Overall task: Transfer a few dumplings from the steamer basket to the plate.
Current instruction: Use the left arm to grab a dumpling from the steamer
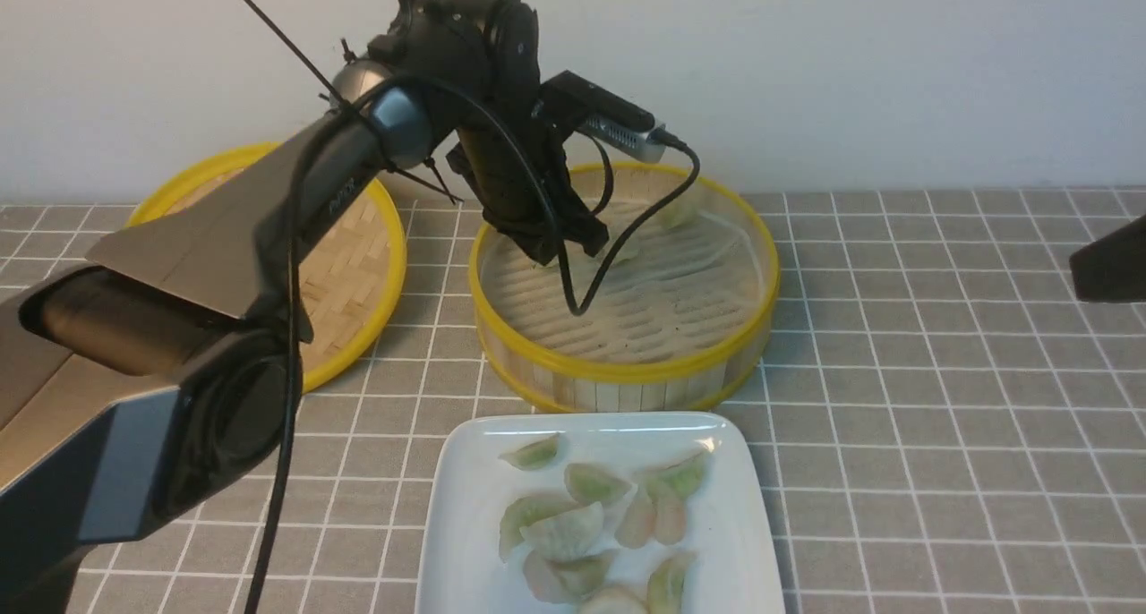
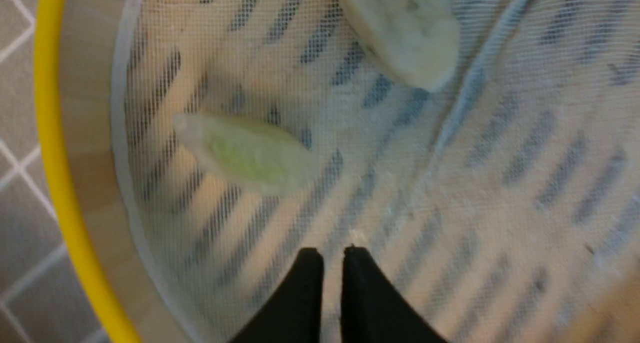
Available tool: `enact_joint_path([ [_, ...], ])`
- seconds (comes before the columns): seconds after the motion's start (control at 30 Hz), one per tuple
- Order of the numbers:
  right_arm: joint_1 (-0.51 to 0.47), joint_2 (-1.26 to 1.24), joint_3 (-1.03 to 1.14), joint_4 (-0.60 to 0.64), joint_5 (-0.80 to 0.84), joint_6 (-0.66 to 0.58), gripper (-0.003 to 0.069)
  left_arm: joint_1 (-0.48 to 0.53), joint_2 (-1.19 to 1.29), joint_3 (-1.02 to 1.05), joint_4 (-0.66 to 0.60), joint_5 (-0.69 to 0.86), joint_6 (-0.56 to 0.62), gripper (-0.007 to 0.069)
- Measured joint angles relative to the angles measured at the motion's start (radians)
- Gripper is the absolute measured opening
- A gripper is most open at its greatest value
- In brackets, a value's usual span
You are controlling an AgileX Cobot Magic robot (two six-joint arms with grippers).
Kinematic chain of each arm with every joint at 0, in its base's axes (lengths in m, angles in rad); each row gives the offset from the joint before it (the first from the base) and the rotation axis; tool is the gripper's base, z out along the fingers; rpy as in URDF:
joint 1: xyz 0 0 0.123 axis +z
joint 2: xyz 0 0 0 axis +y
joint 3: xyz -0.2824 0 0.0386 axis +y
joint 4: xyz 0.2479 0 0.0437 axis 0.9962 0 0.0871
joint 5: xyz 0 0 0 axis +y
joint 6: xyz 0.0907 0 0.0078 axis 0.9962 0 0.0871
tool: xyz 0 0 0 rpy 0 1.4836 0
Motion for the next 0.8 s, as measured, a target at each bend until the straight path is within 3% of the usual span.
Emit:
enact_joint_path([
  [0.07,0.0,0.0,-0.001,0.003,0.0,0.0,-0.0012,0.0,0.01,0.0,0.001,-0.059,0.008,0.0151],
  [0.1,0.0,0.0,-0.001,0.003,0.0,0.0,-0.0012,0.0,0.011,0.0,0.001,-0.059,0.008,0.0151],
  [0.17,0.0,0.0,-0.001,0.005,0.0,0.0,-0.0012,0.0,0.029,0.0,0.024,-0.145,0.009,0.0295],
  [0.33,0.0,0.0,-0.001,0.005,0.001,0.0,-0.0012,0.0,0.075,0.0,0.083,-0.227,0.006,0.0497],
  [0.47,0.0,0.0,-0.001,0.005,0.002,0.0,-0.0012,0.0,0.102,-0.005,0.088,-0.255,0.003,0.0564],
  [0.57,0.0,0.0,-0.001,0.005,0.002,0.0,-0.0012,0.0,0.112,-0.008,0.086,-0.258,-0.015,0.0556],
  [0.67,0.0,0.0,-0.001,0.005,0.002,0.0,-0.0012,0.0,0.112,-0.009,0.083,-0.237,-0.058,0.0471],
  [0.77,0.0,0.0,-0.001,0.005,0.002,0.0,-0.0012,-0.001,0.112,-0.012,0.08,-0.218,-0.088,0.0332],
  [0.8,0.0,0.0,-0.001,0.005,0.002,0.0,-0.0012,-0.001,0.11,-0.015,0.083,-0.197,-0.098,0.0248],
])
